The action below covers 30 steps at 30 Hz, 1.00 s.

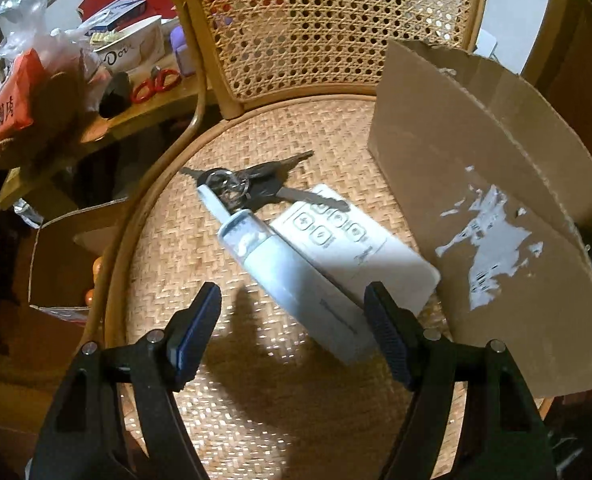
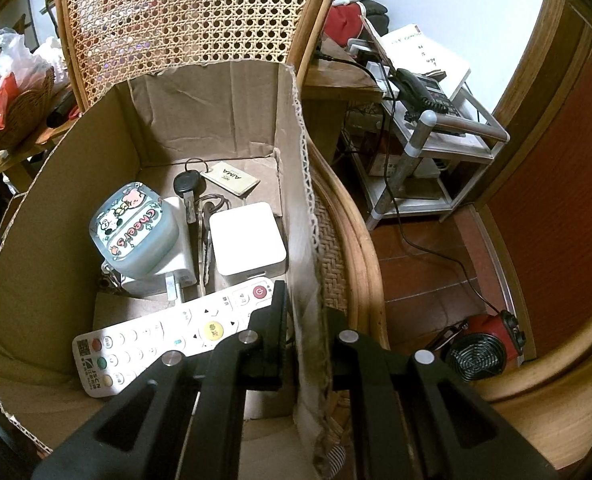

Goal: Organize rigid objects
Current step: 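Move the left gripper back over the white power bank on the seat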

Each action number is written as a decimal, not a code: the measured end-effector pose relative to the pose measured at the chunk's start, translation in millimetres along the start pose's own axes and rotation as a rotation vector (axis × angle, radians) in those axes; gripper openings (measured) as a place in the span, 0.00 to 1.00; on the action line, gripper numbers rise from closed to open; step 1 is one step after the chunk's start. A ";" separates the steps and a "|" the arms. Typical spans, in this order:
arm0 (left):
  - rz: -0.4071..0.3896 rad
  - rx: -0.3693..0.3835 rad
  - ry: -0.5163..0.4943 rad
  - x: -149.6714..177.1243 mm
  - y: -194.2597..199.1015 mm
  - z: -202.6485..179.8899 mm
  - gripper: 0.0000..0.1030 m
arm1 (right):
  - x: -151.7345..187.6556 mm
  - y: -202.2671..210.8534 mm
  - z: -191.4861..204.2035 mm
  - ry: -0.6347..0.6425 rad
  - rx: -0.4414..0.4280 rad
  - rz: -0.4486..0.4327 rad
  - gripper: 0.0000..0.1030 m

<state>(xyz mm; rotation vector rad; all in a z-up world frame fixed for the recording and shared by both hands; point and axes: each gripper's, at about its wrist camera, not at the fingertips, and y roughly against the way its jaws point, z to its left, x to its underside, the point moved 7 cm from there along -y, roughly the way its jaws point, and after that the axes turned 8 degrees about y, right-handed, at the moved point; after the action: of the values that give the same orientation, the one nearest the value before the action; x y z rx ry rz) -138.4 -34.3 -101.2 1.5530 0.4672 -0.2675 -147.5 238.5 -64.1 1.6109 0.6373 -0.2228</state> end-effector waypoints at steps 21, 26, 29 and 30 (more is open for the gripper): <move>0.034 0.012 0.010 13.3 -15.7 15.2 0.72 | -1.2 -0.1 -0.6 -0.001 -0.001 0.001 0.12; 0.032 0.009 -0.013 12.3 -11.0 13.8 0.42 | -0.8 0.0 0.0 -0.001 0.000 0.001 0.11; 0.033 0.019 -0.001 12.9 -8.0 18.4 0.37 | -0.7 0.1 0.0 -0.001 -0.001 0.001 0.12; 0.029 0.017 0.004 12.5 -6.3 20.4 0.33 | -0.8 -0.1 0.0 0.000 0.000 0.001 0.12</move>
<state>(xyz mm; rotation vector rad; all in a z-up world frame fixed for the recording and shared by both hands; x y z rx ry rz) -127.8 -53.0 -113.4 1.5757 0.4461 -0.2473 -148.2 238.3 -63.7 1.6109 0.6362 -0.2219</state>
